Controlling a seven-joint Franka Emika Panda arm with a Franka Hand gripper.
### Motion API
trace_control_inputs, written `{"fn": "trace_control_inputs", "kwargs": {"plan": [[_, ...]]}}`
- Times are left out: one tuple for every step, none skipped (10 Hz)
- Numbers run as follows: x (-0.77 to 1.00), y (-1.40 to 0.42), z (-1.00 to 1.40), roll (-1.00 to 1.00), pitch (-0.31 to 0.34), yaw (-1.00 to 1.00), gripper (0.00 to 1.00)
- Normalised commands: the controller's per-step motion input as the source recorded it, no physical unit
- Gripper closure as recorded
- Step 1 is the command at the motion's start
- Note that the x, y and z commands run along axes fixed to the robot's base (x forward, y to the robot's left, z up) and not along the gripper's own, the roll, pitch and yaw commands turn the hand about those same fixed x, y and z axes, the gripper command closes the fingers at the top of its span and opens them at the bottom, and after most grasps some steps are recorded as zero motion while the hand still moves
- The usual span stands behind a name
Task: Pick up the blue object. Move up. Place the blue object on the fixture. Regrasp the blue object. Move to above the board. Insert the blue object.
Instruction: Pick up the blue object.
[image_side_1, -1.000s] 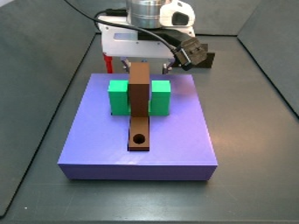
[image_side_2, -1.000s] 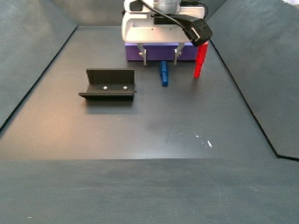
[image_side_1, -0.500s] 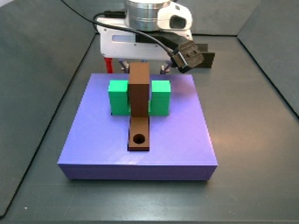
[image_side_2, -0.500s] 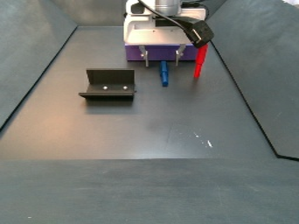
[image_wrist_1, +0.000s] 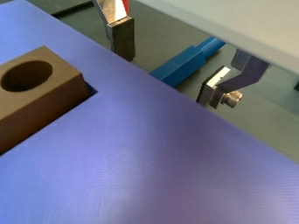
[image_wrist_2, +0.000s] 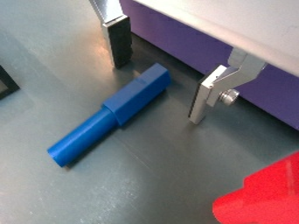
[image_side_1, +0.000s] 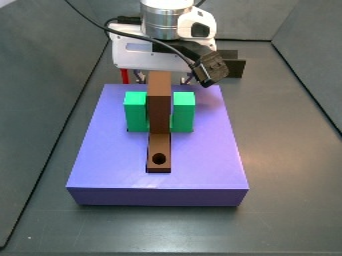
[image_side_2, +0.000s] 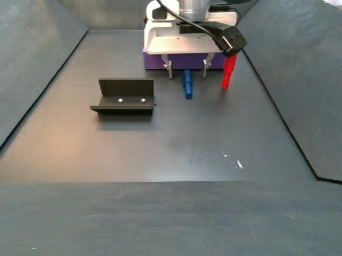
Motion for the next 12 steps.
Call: {"fn": "trace_control_inputs", "kwargs": {"plan": [[-0.03, 0.0, -0.03, 0.11, 0.0, 0.0, 0.0], [0.0, 0.0, 0.0, 0.04, 0.0, 0.0, 0.0], [0.0, 0.0, 0.0, 0.0, 0.0, 0.0, 0.0], [0.0, 0.0, 0.0, 0.0, 0.0, 0.0, 1.0], [0.0, 0.0, 0.0, 0.0, 0.0, 0.0, 1.0], [0.0, 0.0, 0.0, 0.0, 0.0, 0.0, 1.0], [0.0, 0.0, 0.0, 0.0, 0.0, 0.0, 1.0], [0.0, 0.0, 0.0, 0.0, 0.0, 0.0, 1.0], [0.0, 0.0, 0.0, 0.0, 0.0, 0.0, 1.0], [0.0, 0.0, 0.0, 0.0, 0.0, 0.0, 1.0], [0.0, 0.0, 0.0, 0.0, 0.0, 0.0, 1.0], [0.0, 0.0, 0.0, 0.0, 0.0, 0.0, 1.0]]}}
